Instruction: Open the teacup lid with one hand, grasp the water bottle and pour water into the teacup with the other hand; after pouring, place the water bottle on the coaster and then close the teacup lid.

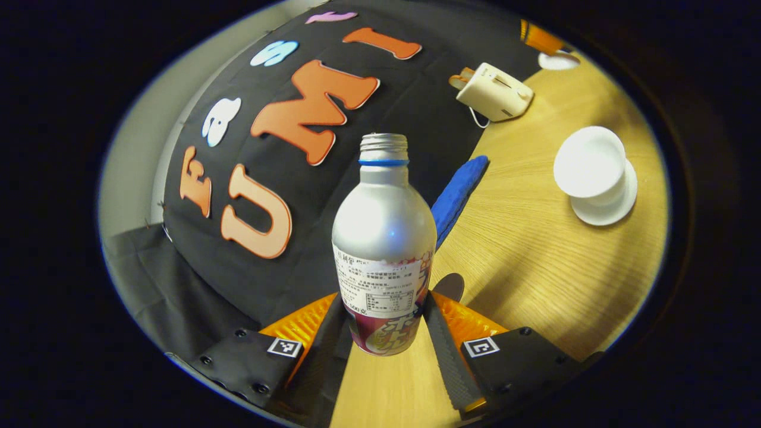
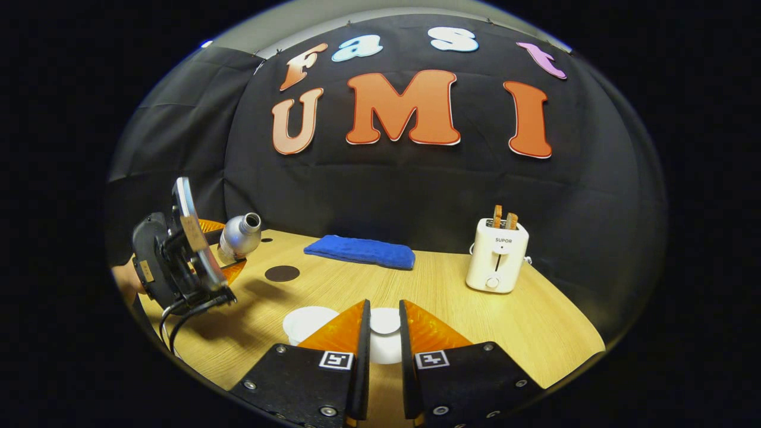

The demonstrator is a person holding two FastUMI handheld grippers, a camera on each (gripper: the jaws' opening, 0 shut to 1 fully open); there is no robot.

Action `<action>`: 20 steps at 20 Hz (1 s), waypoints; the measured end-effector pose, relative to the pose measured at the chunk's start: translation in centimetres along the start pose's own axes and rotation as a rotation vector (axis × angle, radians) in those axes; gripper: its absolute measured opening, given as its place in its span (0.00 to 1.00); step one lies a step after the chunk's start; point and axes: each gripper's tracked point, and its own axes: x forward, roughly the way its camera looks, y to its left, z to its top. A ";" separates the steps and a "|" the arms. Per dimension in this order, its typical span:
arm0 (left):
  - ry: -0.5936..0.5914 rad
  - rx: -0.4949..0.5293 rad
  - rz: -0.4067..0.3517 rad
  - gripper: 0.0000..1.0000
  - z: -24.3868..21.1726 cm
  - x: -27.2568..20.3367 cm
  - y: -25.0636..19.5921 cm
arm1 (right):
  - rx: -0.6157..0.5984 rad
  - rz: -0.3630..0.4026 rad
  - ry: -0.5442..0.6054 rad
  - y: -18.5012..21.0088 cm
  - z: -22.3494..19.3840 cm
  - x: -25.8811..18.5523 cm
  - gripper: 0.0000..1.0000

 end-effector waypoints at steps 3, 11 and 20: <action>-0.023 0.096 0.008 0.83 0.3 -0.4 0.0 | 0.012 -0.002 -0.004 -0.3 0.0 -0.3 0.24; -0.062 0.320 0.036 0.83 1.0 -0.6 0.2 | 0.021 -0.018 -0.024 -1.1 0.0 -1.1 0.24; -0.134 0.548 0.043 0.86 3.0 -0.6 0.4 | 0.024 -0.022 -0.033 -1.9 -0.3 -1.8 0.24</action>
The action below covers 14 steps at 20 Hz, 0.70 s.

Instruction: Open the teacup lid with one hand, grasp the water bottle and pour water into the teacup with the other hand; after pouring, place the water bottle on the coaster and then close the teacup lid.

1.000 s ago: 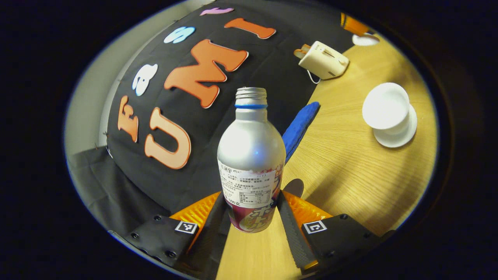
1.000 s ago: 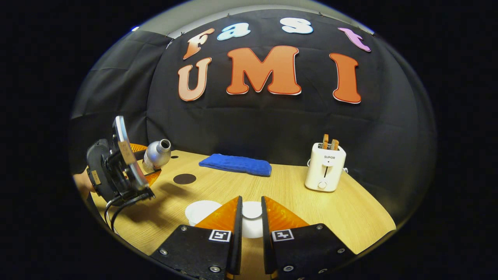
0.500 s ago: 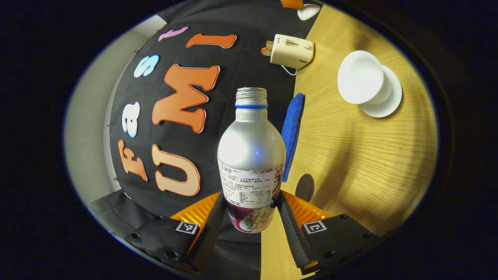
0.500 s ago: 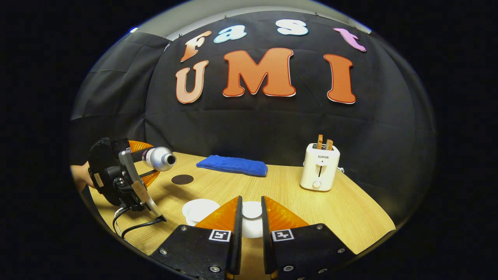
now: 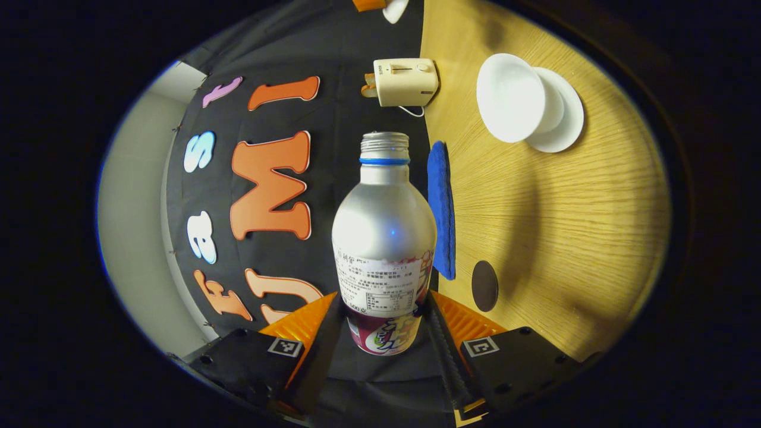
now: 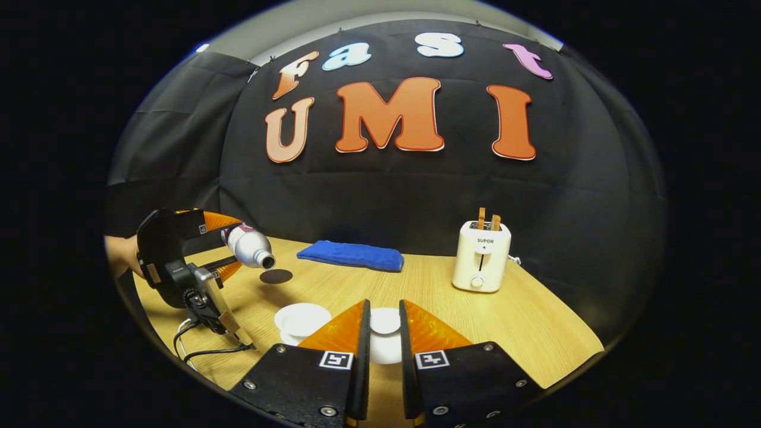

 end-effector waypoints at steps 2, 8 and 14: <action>-0.014 0.065 -0.003 0.80 0.3 0.3 0.1 | 0.008 -0.003 -0.005 -0.2 0.0 -0.1 0.24; -0.035 0.152 0.011 0.83 1.1 0.8 0.6 | 0.026 0.005 0.001 -0.1 -0.7 -0.2 0.24; -0.064 0.235 0.028 0.83 2.2 0.9 1.6 | 0.013 0.008 -0.007 -0.2 -0.7 -0.4 0.24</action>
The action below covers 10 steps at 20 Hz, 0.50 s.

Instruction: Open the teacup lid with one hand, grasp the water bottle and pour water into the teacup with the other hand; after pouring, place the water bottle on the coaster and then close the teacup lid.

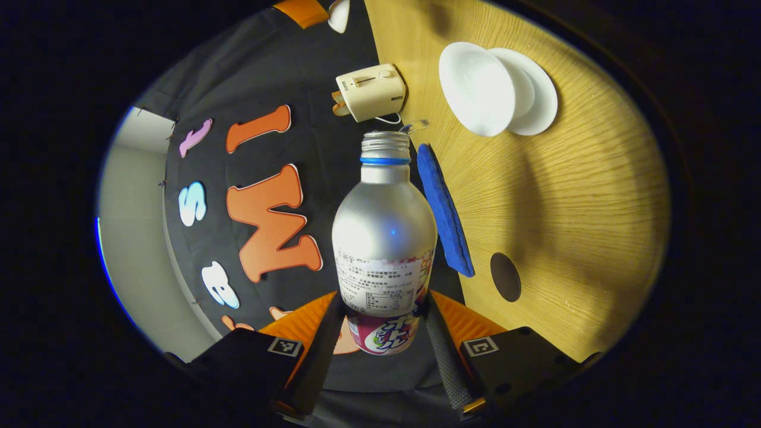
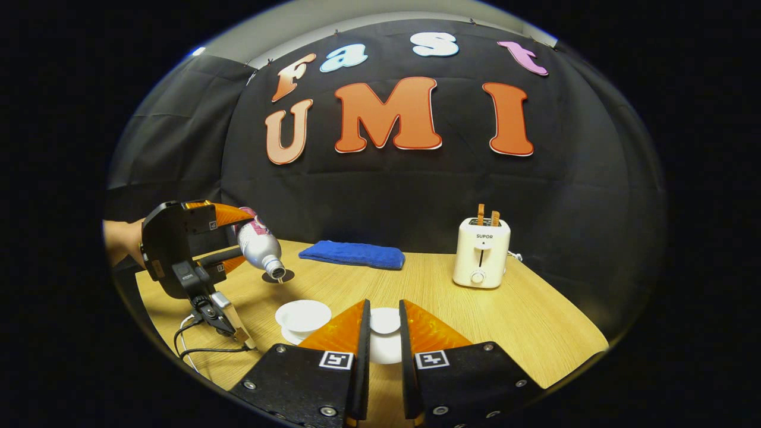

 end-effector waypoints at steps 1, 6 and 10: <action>-0.006 0.012 0.003 0.83 0.1 0.0 0.2 | -0.002 0.002 0.002 0.0 0.0 0.1 0.24; -0.019 0.053 0.012 0.81 0.2 0.0 0.9 | -0.008 0.013 0.004 0.3 -0.3 0.0 0.24; -0.017 0.070 0.018 0.83 -0.2 0.2 1.5 | -0.013 0.022 0.004 0.7 -0.1 0.3 0.24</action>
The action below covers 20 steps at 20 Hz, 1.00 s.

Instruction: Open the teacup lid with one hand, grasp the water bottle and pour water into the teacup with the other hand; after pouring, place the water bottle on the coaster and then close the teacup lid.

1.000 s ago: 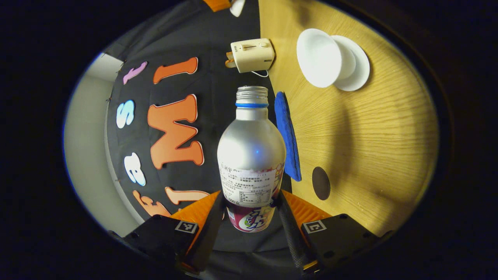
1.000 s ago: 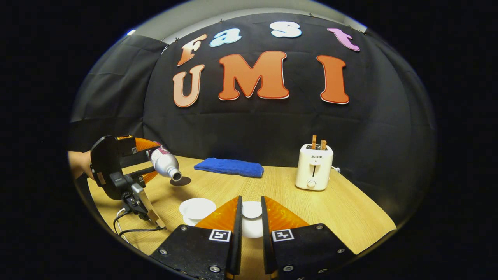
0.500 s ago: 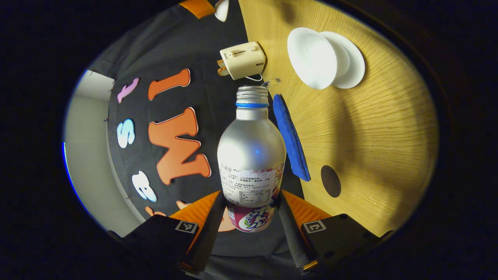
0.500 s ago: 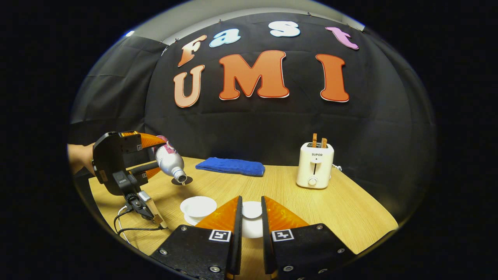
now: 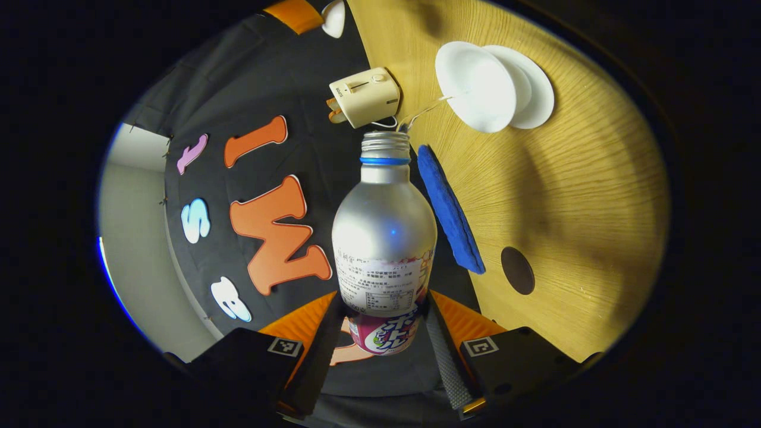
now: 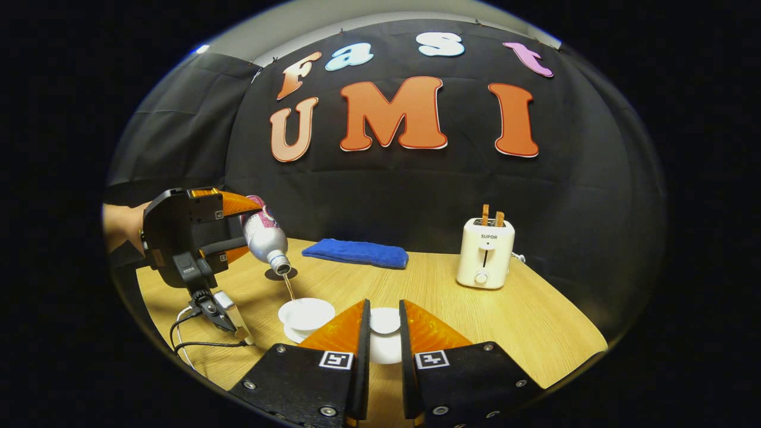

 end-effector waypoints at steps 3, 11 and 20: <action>-0.003 0.020 0.011 0.81 -0.1 0.1 0.7 | -0.011 0.007 -0.003 0.3 0.2 0.0 0.24; -0.025 0.069 0.025 0.83 0.9 0.5 1.1 | -0.015 0.028 -0.009 1.2 0.5 0.2 0.24; -0.048 0.143 0.035 0.81 2.0 0.7 1.0 | -0.019 0.035 -0.006 1.8 0.5 0.4 0.24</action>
